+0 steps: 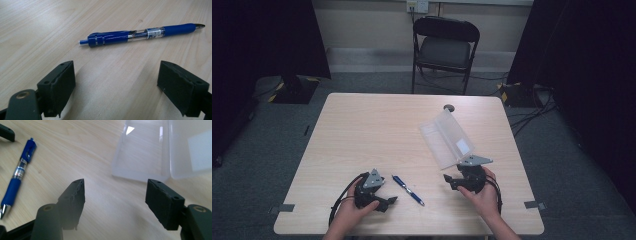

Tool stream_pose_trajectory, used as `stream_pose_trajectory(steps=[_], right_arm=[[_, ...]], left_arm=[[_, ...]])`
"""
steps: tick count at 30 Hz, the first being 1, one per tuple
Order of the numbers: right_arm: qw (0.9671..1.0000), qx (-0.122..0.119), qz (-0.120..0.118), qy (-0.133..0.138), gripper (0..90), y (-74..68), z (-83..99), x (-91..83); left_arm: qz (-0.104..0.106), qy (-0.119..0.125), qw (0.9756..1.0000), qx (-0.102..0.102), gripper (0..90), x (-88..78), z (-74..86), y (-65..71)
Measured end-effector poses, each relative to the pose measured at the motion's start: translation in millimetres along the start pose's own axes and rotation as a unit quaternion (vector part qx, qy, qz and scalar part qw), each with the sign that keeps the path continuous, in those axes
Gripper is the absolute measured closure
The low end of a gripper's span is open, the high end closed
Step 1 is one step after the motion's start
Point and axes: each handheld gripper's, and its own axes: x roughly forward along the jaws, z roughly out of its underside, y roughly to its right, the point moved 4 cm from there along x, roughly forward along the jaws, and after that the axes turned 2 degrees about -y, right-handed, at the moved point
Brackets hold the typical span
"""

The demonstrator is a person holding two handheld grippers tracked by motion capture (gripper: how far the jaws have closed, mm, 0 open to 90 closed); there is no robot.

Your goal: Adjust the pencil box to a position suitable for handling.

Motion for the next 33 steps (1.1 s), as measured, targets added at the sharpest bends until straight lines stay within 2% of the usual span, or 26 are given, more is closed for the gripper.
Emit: stream_pose_trajectory(steps=[3, 5, 7, 10, 13, 16, 20, 22, 29, 31, 33], right_arm=[[1.0000, -0.008, -0.001, 0.002, 32.5, -4.4, -10.3, 4.1], [1.0000, 0.004, -0.007, 0.002, 32.9, -6.3, -17.7, 7.8], [0.9999, 0.006, -0.008, 0.005, 33.3, -5.5, -23.5, 10.8], [1.0000, 0.007, 0.002, 0.003, 35.6, -1.1, -31.6, 16.9], [0.9998, 0.018, -0.001, -0.001, 38.2, 3.3, -38.4, 23.9], [0.9998, 0.017, 0.003, 0.002, 43.4, 6.5, -42.5, 30.6], [0.9998, 0.022, 0.000, 0.003, 50.4, 8.4, -44.3, 39.9], [0.9998, 0.021, 0.004, -0.003, 57.1, 8.7, -43.4, 45.9], [0.9996, 0.021, 0.008, -0.015, 69.3, 10.1, -38.2, 55.0], [0.9995, 0.023, 0.002, -0.019, 75.0, 9.8, -35.7, 57.6], [0.9995, 0.025, 0.002, -0.021, 76.1, 9.5, -35.1, 58.0]], left_arm=[[0.000, -0.001, 1.0000, 0.001, 14.3, 0.0, 0.0, 0.0], [0.000, 0.000, 1.0000, 0.000, 14.3, -0.1, 0.0, -0.1], [0.000, -0.001, 1.0000, 0.001, 14.3, -0.1, 0.1, -0.1], [0.000, 0.000, 1.0000, 0.000, 14.3, 0.0, 0.0, 0.0], [0.000, 0.000, 1.0000, 0.000, 14.3, -0.1, 0.0, 0.0], [0.000, 0.000, 1.0000, 0.000, 14.3, 0.0, 0.0, 0.0], [0.000, 0.000, 1.0000, 0.000, 14.3, 0.0, 0.0, 0.0], [-0.001, -0.002, 1.0000, 0.004, 14.3, -0.2, 0.0, -0.4], [-0.001, -0.001, 1.0000, 0.003, 14.3, -0.1, 0.0, -0.3], [-0.001, -0.002, 1.0000, 0.005, 14.3, -0.2, 0.0, -0.5], [-0.001, -0.001, 1.0000, 0.004, 14.3, -0.2, 0.0, -0.4]])
